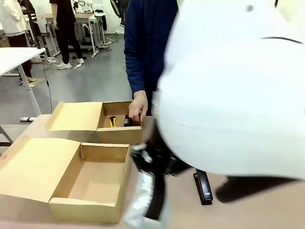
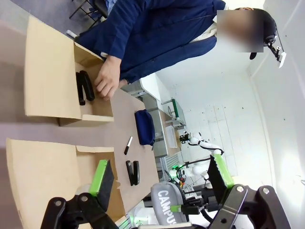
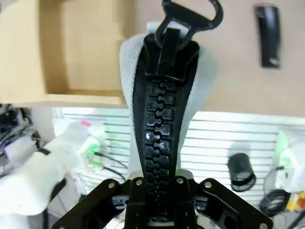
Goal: Place items inside the box.
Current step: Pick up a Pencil pouch or Stapler and place it inside the Mailer Box closest to the robot.
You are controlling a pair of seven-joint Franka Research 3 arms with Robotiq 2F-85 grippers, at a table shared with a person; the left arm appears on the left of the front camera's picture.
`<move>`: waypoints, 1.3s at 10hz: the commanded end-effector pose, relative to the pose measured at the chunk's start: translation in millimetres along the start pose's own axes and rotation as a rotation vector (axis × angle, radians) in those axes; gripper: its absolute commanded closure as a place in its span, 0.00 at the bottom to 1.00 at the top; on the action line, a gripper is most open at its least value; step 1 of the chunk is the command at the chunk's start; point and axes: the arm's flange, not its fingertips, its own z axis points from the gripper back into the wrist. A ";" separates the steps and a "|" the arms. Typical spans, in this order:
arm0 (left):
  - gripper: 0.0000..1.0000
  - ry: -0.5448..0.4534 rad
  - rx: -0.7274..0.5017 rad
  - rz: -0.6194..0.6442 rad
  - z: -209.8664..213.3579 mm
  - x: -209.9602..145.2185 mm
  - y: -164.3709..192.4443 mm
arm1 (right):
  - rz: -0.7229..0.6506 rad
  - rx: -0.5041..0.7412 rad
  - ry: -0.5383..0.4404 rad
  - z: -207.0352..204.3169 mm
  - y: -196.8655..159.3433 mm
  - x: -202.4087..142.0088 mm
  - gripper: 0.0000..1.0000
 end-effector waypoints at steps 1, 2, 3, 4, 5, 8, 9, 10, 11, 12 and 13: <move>0.00 -0.011 -0.025 -0.018 -1.6 -2.1 -0.8 | 0.063 0.006 0.003 -18.5 71.9 32.7 0.92; 0.00 -0.011 -0.025 -0.018 -1.6 -2.1 -0.8 | 0.064 0.001 -0.010 -30.9 115.1 40.5 0.92; 0.00 -0.011 -0.025 -0.018 -1.6 -2.1 -0.8 | 0.086 0.015 -0.011 -42.5 150.7 43.9 0.92; 0.00 -0.011 -0.025 -0.018 -1.6 -2.1 -0.8 | 0.106 0.023 -0.006 -56.8 181.5 43.1 0.92; 0.00 -0.011 -0.025 -0.018 -1.6 -2.1 -0.8 | 0.085 0.021 -0.010 -71.8 201.0 43.0 0.92; 0.00 -0.011 -0.025 -0.018 -1.6 -2.1 -0.8 | 0.083 0.049 0.021 -85.7 166.2 34.8 0.92; 0.00 -0.011 -0.025 -0.018 -1.6 -2.1 -0.8 | 0.073 0.044 0.015 -87.2 167.3 35.9 0.92; 0.00 -0.011 -0.025 -0.018 -1.6 -2.1 -0.8 | 0.042 0.065 -0.020 -98.1 175.2 48.7 0.92; 0.00 -0.011 -0.025 -0.018 -1.6 -2.1 -0.8 | 0.018 0.074 -0.054 -104.2 183.2 57.9 0.92; 0.00 -0.011 -0.025 -0.018 -1.6 -2.1 -0.8 | 0.022 0.073 -0.064 -103.6 183.7 62.9 0.92; 0.00 -0.011 -0.025 -0.018 -1.6 -2.1 -0.8 | 0.037 0.055 -0.073 -102.7 182.5 67.4 0.92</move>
